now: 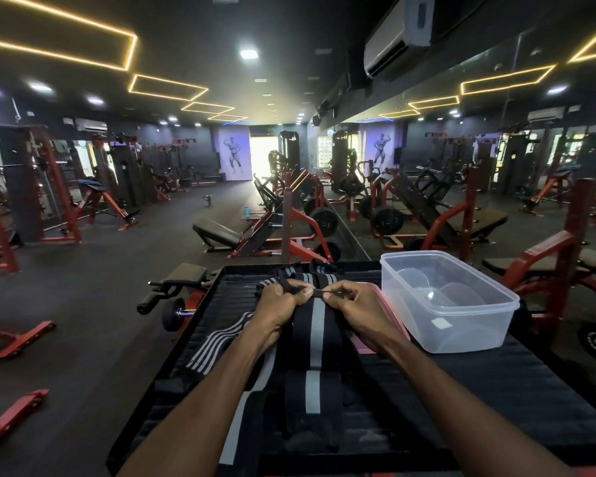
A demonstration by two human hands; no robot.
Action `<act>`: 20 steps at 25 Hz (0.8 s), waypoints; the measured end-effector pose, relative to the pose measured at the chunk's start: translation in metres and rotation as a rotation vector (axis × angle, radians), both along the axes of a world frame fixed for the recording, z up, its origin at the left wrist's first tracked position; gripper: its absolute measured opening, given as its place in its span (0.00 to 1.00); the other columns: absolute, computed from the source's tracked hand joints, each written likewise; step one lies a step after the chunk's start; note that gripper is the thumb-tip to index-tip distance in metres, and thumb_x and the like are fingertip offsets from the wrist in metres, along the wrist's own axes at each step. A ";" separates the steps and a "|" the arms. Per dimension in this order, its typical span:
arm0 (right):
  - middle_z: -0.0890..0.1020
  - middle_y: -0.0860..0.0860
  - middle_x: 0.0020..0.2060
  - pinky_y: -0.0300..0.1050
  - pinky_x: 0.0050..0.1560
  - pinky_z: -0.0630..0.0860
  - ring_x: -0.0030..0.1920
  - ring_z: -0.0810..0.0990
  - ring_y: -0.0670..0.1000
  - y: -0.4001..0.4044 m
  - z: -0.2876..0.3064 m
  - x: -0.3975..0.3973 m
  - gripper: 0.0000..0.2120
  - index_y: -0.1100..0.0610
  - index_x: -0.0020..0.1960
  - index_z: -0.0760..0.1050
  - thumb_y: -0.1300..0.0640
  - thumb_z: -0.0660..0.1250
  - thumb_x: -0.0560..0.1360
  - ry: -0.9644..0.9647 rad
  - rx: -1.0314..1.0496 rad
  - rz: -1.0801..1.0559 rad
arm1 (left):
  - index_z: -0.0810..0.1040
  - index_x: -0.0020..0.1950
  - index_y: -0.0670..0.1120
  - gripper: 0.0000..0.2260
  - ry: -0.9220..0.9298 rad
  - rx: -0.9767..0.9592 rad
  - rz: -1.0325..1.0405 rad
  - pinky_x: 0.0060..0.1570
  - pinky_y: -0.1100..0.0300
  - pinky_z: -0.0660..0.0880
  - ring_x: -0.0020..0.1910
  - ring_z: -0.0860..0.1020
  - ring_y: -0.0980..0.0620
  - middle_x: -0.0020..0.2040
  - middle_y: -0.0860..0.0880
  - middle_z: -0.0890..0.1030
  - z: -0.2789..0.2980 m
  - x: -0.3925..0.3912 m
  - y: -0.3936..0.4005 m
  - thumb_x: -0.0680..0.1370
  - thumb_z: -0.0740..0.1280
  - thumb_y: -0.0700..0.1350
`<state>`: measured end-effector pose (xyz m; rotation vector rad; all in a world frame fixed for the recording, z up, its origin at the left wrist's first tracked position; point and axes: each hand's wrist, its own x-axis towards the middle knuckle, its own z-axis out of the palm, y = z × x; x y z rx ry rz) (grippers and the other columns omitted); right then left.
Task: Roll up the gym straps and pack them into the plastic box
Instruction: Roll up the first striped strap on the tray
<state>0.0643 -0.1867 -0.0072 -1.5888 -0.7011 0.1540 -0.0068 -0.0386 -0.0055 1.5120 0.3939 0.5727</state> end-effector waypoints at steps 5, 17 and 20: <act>0.86 0.59 0.47 0.43 0.50 0.79 0.48 0.84 0.54 -0.004 0.003 -0.004 0.07 0.62 0.49 0.84 0.68 0.71 0.73 0.087 0.071 0.036 | 0.83 0.41 0.39 0.04 -0.063 -0.218 -0.074 0.51 0.52 0.80 0.41 0.83 0.46 0.40 0.40 0.84 0.004 -0.009 -0.009 0.74 0.70 0.32; 0.87 0.57 0.44 0.37 0.49 0.79 0.45 0.84 0.49 -0.005 -0.001 0.001 0.05 0.63 0.48 0.85 0.68 0.73 0.73 0.049 0.106 0.049 | 0.83 0.51 0.37 0.07 -0.024 0.060 0.006 0.37 0.71 0.76 0.40 0.81 0.55 0.40 0.48 0.84 0.003 -0.010 -0.012 0.74 0.73 0.35; 0.87 0.58 0.46 0.42 0.54 0.80 0.48 0.85 0.51 -0.004 0.000 0.003 0.07 0.63 0.48 0.85 0.70 0.73 0.72 0.078 0.133 0.065 | 0.85 0.47 0.41 0.03 -0.023 0.067 -0.057 0.40 0.66 0.75 0.42 0.82 0.53 0.41 0.48 0.85 0.003 -0.013 -0.010 0.74 0.74 0.38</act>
